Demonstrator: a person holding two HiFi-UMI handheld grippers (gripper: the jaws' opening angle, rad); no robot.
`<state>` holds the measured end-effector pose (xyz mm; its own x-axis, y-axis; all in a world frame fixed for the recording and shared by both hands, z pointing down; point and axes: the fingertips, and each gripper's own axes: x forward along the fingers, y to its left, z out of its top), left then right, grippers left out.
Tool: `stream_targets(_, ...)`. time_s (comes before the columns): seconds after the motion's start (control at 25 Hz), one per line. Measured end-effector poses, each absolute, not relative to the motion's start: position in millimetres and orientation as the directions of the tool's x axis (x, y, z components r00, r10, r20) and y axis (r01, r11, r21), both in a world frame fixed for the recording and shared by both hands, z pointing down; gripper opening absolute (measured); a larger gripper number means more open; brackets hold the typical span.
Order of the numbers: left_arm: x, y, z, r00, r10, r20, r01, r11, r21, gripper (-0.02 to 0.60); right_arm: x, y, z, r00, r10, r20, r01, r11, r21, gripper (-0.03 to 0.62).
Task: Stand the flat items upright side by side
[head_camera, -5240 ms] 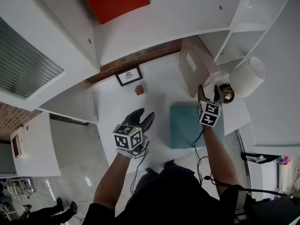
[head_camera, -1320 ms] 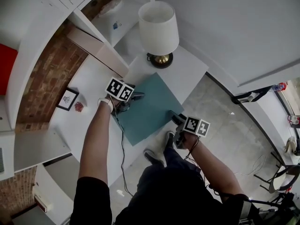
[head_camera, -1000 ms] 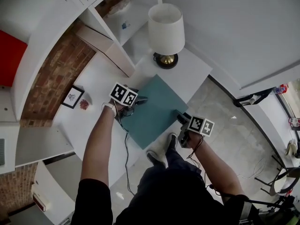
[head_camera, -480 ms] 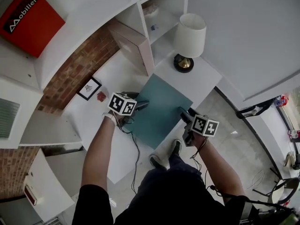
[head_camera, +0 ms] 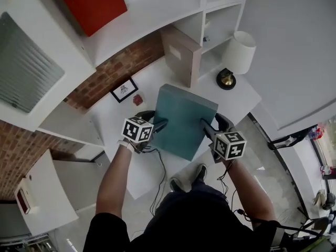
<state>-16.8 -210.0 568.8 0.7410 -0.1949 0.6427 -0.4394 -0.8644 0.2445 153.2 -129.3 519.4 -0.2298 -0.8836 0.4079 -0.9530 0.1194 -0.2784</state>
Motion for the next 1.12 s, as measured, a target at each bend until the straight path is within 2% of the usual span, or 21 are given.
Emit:
stream_targets(0.36,-60.5,-193.4,545.9,0.754,-0.345,0.559,-0.514,-0.840,0.174,0.279,91.1,-105.4,463.9,-0.193,-0.939,0.286,-0.967,0.232,0.108,0.281)
stream_targets(0.56,-70.2,-188.1,548.0,0.766,-0.388,0.513,-0.533,-0.829,0.169,0.281,77.5,-88.6,467.2,-0.210,-0.946,0.249,-0.954,0.254,0.162,0.278)
stream_targets(0.68,-74.6,-183.7,550.2,0.778,-0.388,0.494,-0.528,-0.830,0.180,0.281,73.2,-79.3,473.3,-0.289,-0.923,0.252,-0.933,0.331,0.140,0.278)
stream_targets(0.72,-75.8,-182.0,551.3,0.781,-0.383,0.494,-0.525,-0.830,0.187,0.281,72.9,-76.2,480.1,-0.330,-0.905,0.269,-0.922,0.371,0.115,0.290)
stream_targets(0.8,-78.8,-179.6,554.0,0.778,-0.374,0.504,-0.523,-0.831,0.190,0.281,75.2,-72.8,498.6,-0.396,-0.861,0.319,-0.896,0.438,0.071,0.372)
stream_targets(0.88,-84.5,-177.1,557.5,0.768,-0.376,0.518,-0.530,-0.828,0.185,0.281,76.6,-74.4,514.6,-0.426,-0.826,0.369,-0.875,0.480,0.066,0.416)
stream_targets(1.12,-104.0,-156.4,556.9,0.778,-0.378,0.502,-0.540,-0.811,0.226,0.281,61.6,-95.6,534.3,-0.450,-0.772,0.448,-0.835,0.542,0.095,0.445)
